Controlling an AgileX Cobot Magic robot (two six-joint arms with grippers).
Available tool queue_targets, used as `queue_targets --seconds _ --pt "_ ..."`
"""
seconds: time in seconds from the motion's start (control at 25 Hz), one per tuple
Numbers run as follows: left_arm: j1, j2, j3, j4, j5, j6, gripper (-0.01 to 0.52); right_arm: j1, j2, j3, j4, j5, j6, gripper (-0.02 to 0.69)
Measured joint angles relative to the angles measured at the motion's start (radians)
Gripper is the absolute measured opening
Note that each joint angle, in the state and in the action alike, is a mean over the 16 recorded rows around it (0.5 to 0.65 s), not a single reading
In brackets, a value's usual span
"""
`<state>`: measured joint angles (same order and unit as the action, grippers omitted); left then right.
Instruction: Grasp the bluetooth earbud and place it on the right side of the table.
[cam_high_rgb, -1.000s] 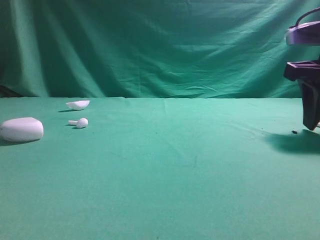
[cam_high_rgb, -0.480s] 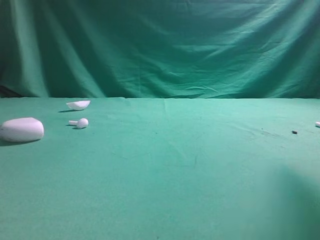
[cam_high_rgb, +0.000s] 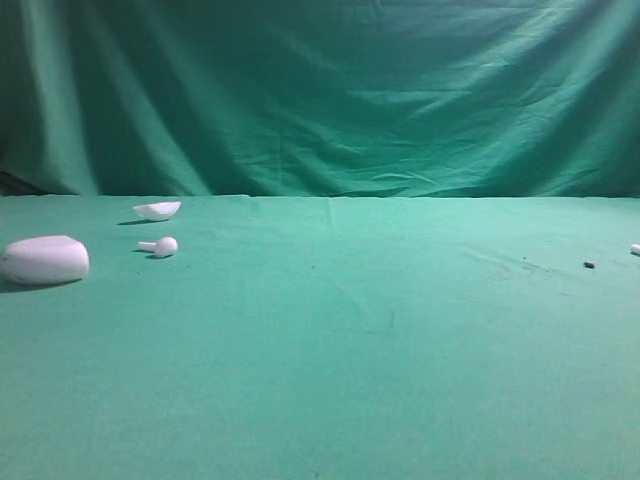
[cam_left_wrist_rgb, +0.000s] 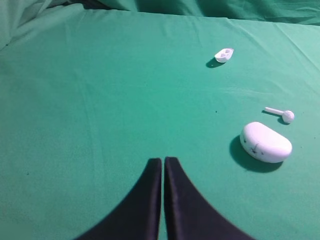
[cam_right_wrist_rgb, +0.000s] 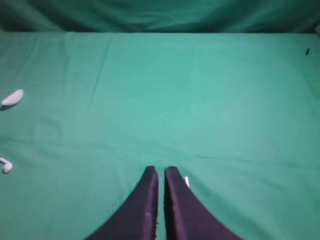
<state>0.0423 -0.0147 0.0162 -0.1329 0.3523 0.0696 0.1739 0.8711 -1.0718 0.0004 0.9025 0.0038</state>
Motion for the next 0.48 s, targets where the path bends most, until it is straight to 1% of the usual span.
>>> queue_targets --seconds 0.08,0.24,0.48 --pt "0.000 0.000 0.000 0.000 0.000 0.000 0.000 0.000 -0.085 0.029 0.000 0.012 -0.009 0.007" --pt "0.000 0.000 0.000 0.000 0.000 0.000 0.000 0.000 -0.254 0.114 0.000 0.008 -0.028 0.000" --pt "0.000 0.000 0.000 0.000 0.000 0.000 0.000 0.000 -0.500 0.293 0.001 -0.067 -0.029 0.000"
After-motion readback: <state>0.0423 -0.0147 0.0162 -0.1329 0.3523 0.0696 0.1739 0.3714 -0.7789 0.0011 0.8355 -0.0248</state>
